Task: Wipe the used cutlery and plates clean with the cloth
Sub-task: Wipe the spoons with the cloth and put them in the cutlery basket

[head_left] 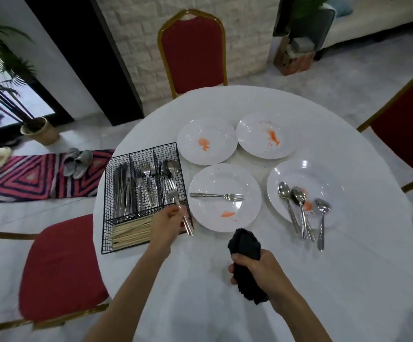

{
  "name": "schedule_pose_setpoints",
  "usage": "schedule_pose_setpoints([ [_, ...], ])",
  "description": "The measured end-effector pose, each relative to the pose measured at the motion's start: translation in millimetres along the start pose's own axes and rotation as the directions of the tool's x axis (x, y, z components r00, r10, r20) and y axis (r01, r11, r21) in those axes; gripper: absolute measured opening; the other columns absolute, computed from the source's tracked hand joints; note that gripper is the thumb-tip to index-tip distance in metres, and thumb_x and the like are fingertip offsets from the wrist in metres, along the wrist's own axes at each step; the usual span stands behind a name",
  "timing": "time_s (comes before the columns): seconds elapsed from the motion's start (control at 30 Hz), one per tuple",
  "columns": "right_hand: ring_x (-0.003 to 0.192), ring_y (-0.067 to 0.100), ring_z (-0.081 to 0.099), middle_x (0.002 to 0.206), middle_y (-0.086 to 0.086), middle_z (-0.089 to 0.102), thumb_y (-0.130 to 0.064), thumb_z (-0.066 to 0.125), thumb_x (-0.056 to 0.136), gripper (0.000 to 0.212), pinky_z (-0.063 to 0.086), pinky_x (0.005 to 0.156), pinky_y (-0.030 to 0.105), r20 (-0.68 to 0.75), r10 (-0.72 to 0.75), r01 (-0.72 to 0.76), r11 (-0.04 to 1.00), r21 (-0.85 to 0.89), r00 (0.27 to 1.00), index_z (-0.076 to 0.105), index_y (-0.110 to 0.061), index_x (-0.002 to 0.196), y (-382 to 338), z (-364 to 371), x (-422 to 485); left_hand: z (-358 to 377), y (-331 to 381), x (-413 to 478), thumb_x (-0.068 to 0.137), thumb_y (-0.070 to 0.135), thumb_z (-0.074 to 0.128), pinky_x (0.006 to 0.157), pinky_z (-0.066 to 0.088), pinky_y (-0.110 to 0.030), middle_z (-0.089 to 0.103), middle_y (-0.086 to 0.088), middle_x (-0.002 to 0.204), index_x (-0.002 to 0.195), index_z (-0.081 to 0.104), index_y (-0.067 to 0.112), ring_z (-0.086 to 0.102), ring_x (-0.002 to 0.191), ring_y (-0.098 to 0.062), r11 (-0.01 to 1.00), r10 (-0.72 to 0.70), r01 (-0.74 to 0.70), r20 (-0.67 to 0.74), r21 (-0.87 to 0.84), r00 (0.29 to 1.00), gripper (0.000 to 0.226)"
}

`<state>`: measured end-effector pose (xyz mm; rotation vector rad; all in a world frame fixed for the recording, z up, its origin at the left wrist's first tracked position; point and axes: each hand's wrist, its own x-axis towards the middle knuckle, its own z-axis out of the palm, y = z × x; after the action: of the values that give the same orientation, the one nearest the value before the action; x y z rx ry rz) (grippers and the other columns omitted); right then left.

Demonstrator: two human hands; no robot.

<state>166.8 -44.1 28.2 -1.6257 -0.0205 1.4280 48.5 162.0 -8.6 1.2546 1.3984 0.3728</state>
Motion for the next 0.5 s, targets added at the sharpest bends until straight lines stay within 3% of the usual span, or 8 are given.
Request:
schedule_pose_setpoints([
  [0.2,0.061,0.03,0.068,0.076,0.017,0.074,-0.012,0.07,0.093,0.022,0.051,0.054,0.034,-0.084,0.06,-0.053,0.996,0.078,0.995,0.064,0.006,0.104,-2.0,-0.6,13.7,-18.2,34.6,83.5,0.098,0.019,0.062,0.053,0.043,-0.022,0.061,0.003,0.065,0.107,0.075,0.009,0.05,0.055,-0.011,0.961,0.115,-0.09,-0.081,0.263,0.99,0.019],
  [0.3,0.058,0.029,0.066,0.075,0.017,0.073,-0.011,0.07,0.092,0.018,0.05,0.052,0.033,-0.118,0.078,-0.065,0.991,0.113,0.99,0.065,0.005,0.099,-1.5,-3.1,15.4,-28.2,45.0,112.8,0.098,0.024,0.062,0.047,0.04,-0.02,0.06,0.004,0.064,0.115,0.074,0.008,0.049,0.052,-0.01,0.952,0.114,-0.064,-0.153,0.298,0.982,0.026],
  [0.4,0.057,0.029,0.065,0.073,0.017,0.072,-0.011,0.069,0.093,0.017,0.049,0.053,0.033,-0.135,0.098,-0.081,0.989,0.127,0.986,0.065,0.005,0.098,-0.8,-4.3,16.8,-43.8,44.5,130.9,0.098,0.015,0.057,0.041,0.039,-0.02,0.059,0.004,0.067,0.123,0.07,0.01,0.046,0.05,-0.011,0.938,0.108,-0.022,-0.23,0.347,0.967,0.029],
  [0.5,0.058,0.029,0.065,0.074,0.017,0.072,-0.012,0.069,0.093,0.021,0.048,0.054,0.034,-0.132,0.114,-0.099,0.988,0.117,0.985,0.065,0.007,0.101,0.6,-4.7,18.8,-56.1,39.9,135.1,0.098,0.013,0.055,0.03,0.037,-0.015,0.064,0.0,0.078,0.134,0.063,0.01,0.047,0.051,-0.013,0.894,0.096,0.014,-0.221,0.448,0.97,0.038],
])
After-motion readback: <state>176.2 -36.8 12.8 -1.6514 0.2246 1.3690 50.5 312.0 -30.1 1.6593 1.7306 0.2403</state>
